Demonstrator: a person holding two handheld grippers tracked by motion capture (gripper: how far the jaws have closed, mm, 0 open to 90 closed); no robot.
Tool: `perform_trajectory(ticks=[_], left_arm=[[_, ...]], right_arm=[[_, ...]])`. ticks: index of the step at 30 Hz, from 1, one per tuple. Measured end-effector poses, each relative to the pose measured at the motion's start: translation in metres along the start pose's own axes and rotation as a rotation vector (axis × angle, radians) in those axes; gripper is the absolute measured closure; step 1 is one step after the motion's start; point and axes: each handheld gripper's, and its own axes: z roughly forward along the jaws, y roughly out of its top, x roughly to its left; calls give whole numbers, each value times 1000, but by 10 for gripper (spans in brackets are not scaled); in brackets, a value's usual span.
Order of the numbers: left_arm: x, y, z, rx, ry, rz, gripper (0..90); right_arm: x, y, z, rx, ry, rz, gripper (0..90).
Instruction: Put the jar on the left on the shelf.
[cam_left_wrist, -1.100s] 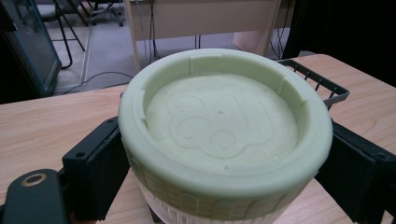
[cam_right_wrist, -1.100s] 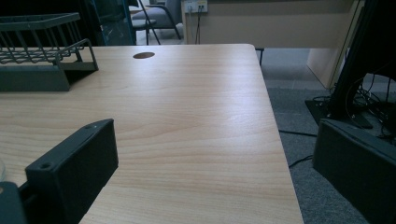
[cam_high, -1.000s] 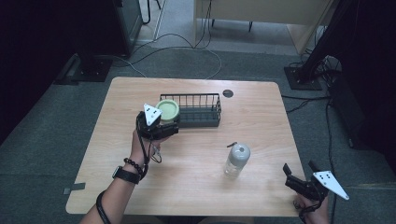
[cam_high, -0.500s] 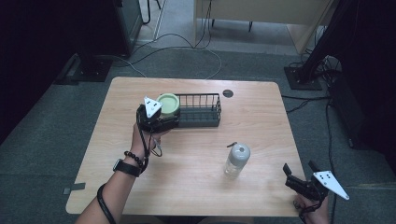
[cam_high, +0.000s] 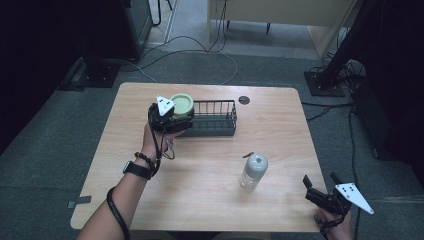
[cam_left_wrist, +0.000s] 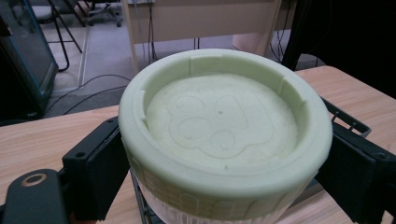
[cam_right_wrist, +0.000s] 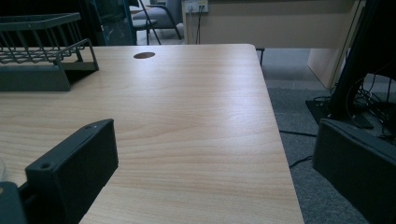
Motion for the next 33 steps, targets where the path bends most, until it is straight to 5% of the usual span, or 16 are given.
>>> perform_trajectory(ticks=[19, 33], left_arm=[[5, -3, 33, 41, 22, -21, 115], [2, -15, 47, 88, 70, 15, 114]], right_arm=[[-1, 0, 0, -4, 8, 3, 1], [-1, 0, -1, -6, 11, 5, 1]])
